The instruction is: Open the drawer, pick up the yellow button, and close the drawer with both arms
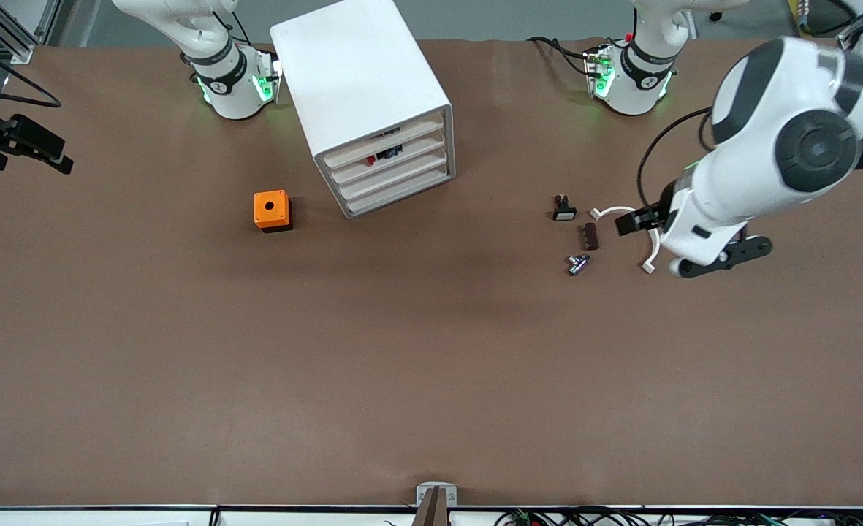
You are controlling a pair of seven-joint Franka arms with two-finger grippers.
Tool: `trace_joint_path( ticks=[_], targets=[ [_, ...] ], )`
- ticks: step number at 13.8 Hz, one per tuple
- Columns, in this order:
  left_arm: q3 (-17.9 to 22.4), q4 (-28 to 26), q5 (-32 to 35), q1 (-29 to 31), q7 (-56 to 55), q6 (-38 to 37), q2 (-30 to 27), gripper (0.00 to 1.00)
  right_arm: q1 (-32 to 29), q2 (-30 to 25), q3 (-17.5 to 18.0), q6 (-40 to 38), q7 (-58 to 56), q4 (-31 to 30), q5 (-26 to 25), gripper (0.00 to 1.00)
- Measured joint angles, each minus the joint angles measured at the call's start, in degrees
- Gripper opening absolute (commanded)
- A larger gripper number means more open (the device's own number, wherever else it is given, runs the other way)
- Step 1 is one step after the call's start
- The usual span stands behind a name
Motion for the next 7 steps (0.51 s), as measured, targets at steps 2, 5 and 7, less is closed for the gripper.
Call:
trace_joint_path(
  ticks=[2, 5, 7],
  targets=[
    [-0.09, 0.21, -0.96, -2.68, -9.93, 1.82, 3.33, 1.0, 0.0, 0.24, 0.01, 0.13, 0.01, 0.17, 0.0, 1.0],
    [-0.18, 2.34, -1.16, -7.17, -26.83, 3.06, 8.71, 1.0, 0.12, 0.41, 0.11, 0.24, 0.85, 1.07, 0.08, 1.0],
    [-0.2, 4.05, -2.87, -9.81, -41.1, 3.14, 12.08, 1.0, 1.87, 0.62, 0.29, 0.64, 3.38, 1.11, 0.05, 1.0]
  ],
)
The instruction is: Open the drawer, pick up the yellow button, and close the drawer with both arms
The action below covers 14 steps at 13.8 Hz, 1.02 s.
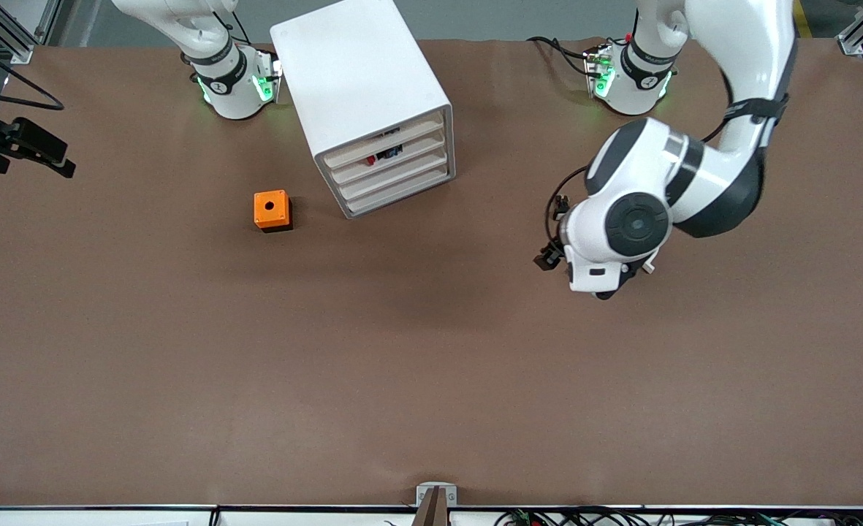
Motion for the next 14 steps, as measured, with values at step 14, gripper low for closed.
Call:
trace_joint_path(
  ticks=[14],
  targets=[
    [0.05, 2.95, -41.16, -8.33, -47.46, 0.78, 12.97, 0.79, 14.55, 5.67, 0.68, 2.85, 22.91, -1.46, 2.82, 1.0]
  ],
)
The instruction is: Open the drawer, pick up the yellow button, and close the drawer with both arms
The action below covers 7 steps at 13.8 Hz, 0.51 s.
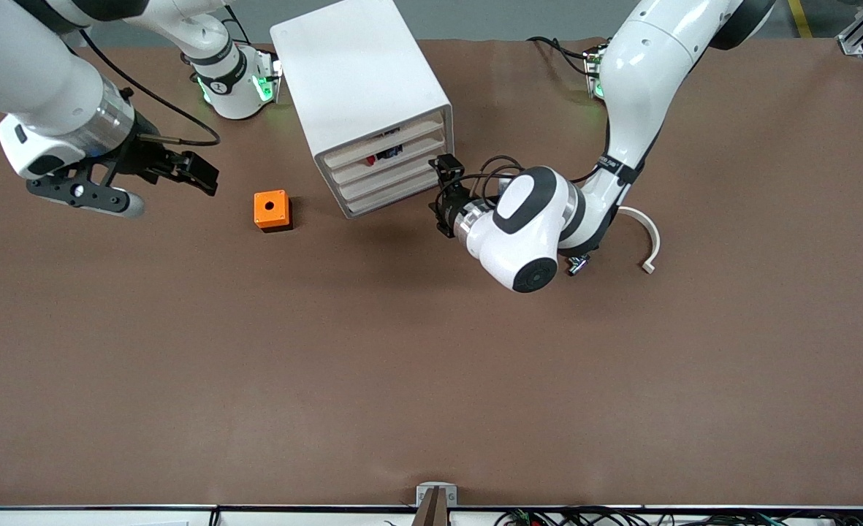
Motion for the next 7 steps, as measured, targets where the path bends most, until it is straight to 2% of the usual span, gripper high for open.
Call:
trace_joint_path(
  ticks=[3, 4, 7],
  targets=[
    [-0.04, 0.0, -2.57, -2.78, -5.56, -0.15, 0.65, 0.48, 0.9, 1.13, 0.01, 1.85, 2.24, -1.19, 0.13, 1.0],
    [-0.05, -0.01, -3.45, -3.78, -6.9, -0.15, 0.97, 0.43, 1.44, 1.73, 0.02, 2.53, 4.51, -1.34, 0.15, 1.0],
    [-0.05, -0.01, -4.67, -5.39, -10.1, -0.39, 1.94, 0.42, 3.74, 3.77, 0.04, 4.54, 10.93, -1.47, 0.24, 1.0]
  ],
)
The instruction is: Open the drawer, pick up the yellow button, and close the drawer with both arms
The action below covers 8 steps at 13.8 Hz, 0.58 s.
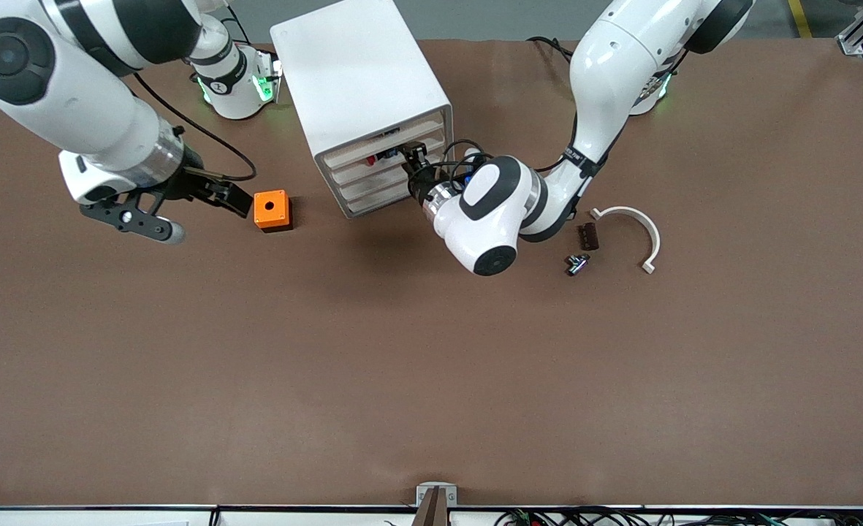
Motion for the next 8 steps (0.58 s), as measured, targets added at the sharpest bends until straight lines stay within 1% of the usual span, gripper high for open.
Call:
trace_joint_path(
  ticks=[4, 5, 6, 7, 8],
  targets=[
    [0.0, -0.01, -1.06, -0.69, -1.81, -1.25, 0.96, 0.42, 2.46, 0.71, 0.01, 0.69, 5.95, 0.03, 0.04, 1.0],
    [0.0, -0.01, -1.12, -0.84, -2.13, -1.35, 1.23, 0.39, 2.79, 0.71, 0.01, 0.69, 6.88, 0.05, 0.11, 1.0],
    [0.0, -0.01, -1.16, -0.97, -2.4, -1.38, 1.45, 0.29, 3.07, 0.71, 0.01, 0.69, 7.97, 0.05, 0.16, 1.0],
    [0.0, -0.01, -1.25, -1.07, -2.57, -1.46, 1.61, 0.25, 3.39, 0.72, 0.01, 0.69, 8.97, 0.05, 0.22, 1.0],
    [-0.01, -0.01, -1.35, -1.19, -2.78, -1.58, 1.72, 0.13, 3.8, 0.72, 0.01, 0.69, 9.84, 0.05, 0.26, 1.0]
  ],
)
